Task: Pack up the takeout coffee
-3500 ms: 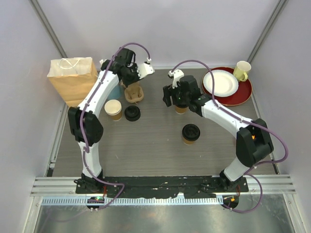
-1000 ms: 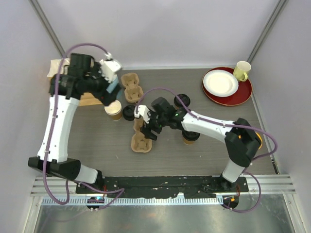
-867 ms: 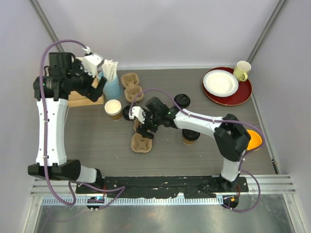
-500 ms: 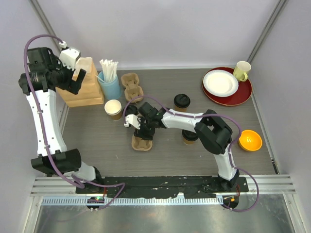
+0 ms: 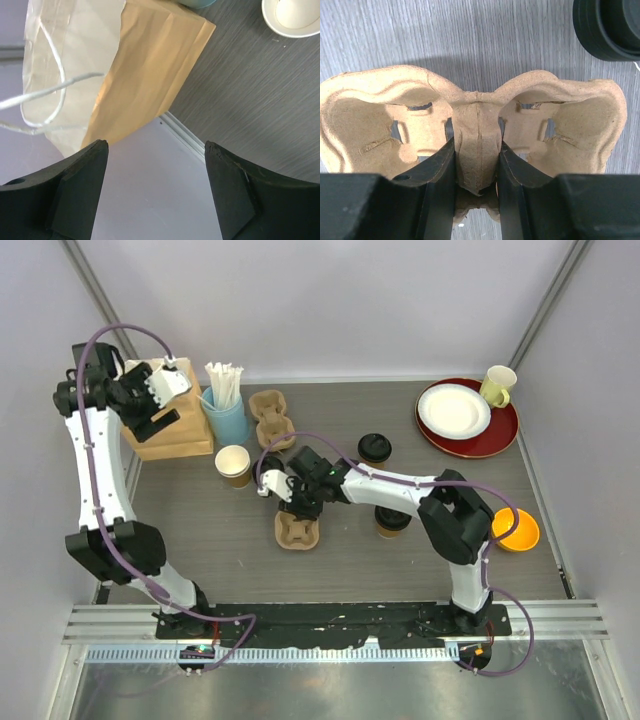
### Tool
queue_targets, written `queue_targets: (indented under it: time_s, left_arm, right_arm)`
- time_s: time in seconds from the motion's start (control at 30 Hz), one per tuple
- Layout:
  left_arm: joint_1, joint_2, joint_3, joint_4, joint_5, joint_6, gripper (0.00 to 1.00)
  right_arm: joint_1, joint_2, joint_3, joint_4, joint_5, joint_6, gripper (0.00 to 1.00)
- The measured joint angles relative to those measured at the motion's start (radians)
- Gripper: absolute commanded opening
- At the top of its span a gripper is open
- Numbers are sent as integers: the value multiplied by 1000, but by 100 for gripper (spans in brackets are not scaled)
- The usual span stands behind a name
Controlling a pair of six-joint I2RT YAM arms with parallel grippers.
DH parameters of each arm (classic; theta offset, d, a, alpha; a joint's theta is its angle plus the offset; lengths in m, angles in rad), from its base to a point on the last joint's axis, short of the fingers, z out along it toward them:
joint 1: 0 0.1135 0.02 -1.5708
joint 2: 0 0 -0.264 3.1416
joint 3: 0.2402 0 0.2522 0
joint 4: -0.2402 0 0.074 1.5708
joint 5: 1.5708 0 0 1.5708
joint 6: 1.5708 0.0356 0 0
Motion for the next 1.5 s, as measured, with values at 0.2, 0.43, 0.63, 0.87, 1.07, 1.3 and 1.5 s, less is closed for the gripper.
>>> queue_targets:
  time_s: [0.2,0.43,0.63,0.87,1.07,1.3,1.5]
  left_arm:
    - [112,111,145,-92,238,248,82]
    - [46,86,157,-109,402,370,87]
    - [-27,151,174,-121,427,337,93]
    - [-79,268,285,-119,325,335,93]
    - [-81,358,389,-122,216,335,85]
    - [-80,415,395,-132,150,337,49]
    - [-85,426,395,-138,128,335,0]
  right_arm:
    - [0,-87,-74,6,16,21,32]
    - [0,-98,-84,11,23,22,31]
    - [-2,-98,-84,11,26,23,31]
    - [-4,-98,-84,11,36,26,32]
    - [-7,-98,-85,11,46,27,31]
    - [-9,-98,-85,11,50,33,31]
    - [-9,-98,-85,11,54,40,31]
